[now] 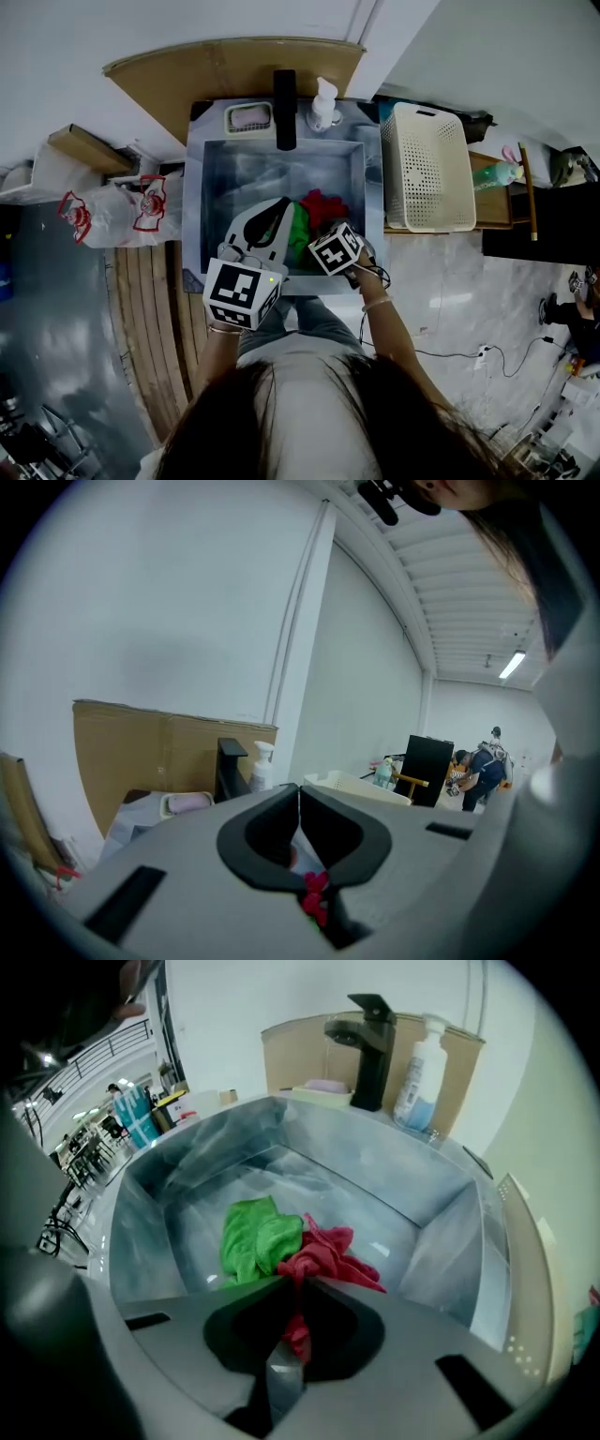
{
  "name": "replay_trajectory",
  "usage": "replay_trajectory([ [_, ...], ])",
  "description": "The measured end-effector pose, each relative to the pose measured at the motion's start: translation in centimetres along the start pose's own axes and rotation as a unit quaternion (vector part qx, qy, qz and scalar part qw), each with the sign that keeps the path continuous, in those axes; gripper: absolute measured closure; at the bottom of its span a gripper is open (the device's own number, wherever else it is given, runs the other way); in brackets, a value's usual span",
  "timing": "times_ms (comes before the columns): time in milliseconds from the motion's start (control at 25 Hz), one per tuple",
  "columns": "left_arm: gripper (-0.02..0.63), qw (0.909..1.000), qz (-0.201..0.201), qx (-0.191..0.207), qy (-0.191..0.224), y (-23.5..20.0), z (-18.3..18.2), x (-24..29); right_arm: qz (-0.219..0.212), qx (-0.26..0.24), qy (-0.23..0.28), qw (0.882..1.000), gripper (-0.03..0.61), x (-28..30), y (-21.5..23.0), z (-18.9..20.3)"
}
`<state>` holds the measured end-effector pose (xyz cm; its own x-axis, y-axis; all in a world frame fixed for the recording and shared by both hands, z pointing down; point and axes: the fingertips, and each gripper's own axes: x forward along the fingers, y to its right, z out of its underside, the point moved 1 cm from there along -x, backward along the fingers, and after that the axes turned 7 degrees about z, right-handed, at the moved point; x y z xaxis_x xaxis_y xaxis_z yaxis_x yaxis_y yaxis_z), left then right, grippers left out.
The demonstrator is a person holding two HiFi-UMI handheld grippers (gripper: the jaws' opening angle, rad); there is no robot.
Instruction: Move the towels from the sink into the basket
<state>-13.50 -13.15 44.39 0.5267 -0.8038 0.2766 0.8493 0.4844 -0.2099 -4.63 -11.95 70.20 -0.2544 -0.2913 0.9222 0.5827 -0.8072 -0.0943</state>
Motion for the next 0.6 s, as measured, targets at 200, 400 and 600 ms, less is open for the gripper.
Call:
replay_trajectory([
  [200,0.603,0.9999,0.008,0.006,0.001,0.5,-0.4,-0.1,0.003,0.045,0.040,0.998,0.531,-2.0,0.5,-1.2],
  [400,0.603,0.9998,0.015,0.013,0.005,0.7,-0.9,-0.3,0.010,0.079,0.079,0.994,0.531,-4.3,1.1,-2.7],
  [600,0.603,0.9997,0.016,0.017,0.009,0.7,-1.5,-0.7,0.025,0.099,0.116,0.988,0.531,-6.7,1.8,-4.1],
])
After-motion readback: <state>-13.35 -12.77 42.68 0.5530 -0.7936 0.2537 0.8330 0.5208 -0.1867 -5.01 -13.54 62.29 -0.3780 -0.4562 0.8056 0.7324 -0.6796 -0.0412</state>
